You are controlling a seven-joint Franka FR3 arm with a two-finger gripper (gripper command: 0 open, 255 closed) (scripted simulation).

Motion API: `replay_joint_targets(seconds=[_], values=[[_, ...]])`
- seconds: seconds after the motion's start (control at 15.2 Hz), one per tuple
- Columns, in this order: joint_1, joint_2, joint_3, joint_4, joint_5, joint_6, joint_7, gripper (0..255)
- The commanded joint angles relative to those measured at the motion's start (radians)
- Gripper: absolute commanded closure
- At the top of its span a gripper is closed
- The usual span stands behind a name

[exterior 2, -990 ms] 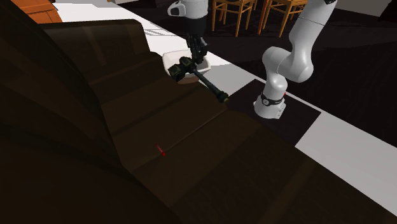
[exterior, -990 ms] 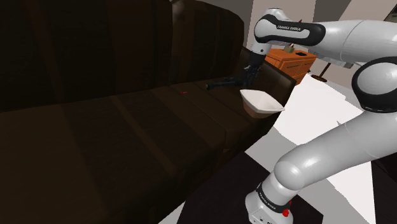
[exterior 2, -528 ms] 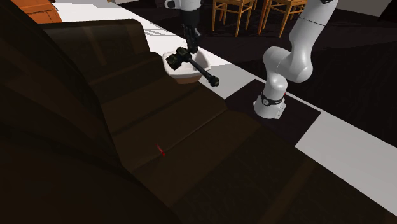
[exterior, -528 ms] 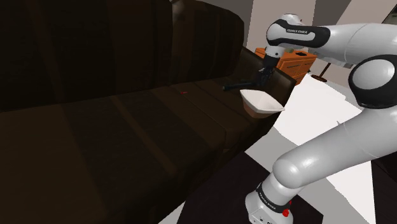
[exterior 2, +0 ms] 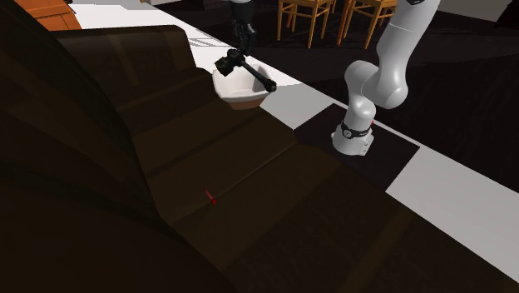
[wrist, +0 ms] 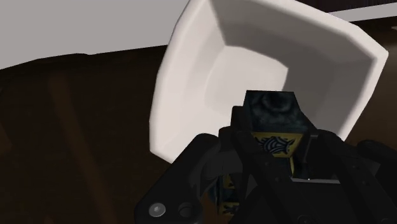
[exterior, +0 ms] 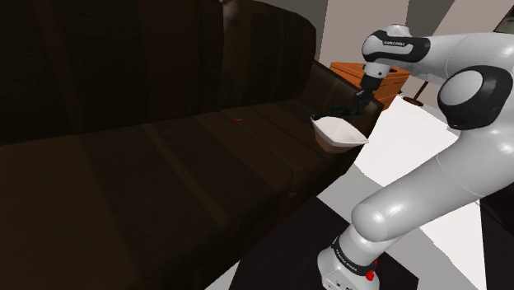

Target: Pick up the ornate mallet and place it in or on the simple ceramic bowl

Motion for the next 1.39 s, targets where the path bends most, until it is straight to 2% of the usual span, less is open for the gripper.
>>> replay_joint_targets(seconds=[0.0,0.33,1.32], values=[[-0.016,0.031,-0.036,0.032,0.007,0.003,-0.057,255],[-0.064,0.140,-0.130,0.139,0.054,0.003,-0.211,255],[-0.068,0.138,-0.135,-0.055,0.049,0.195,-0.199,255]])
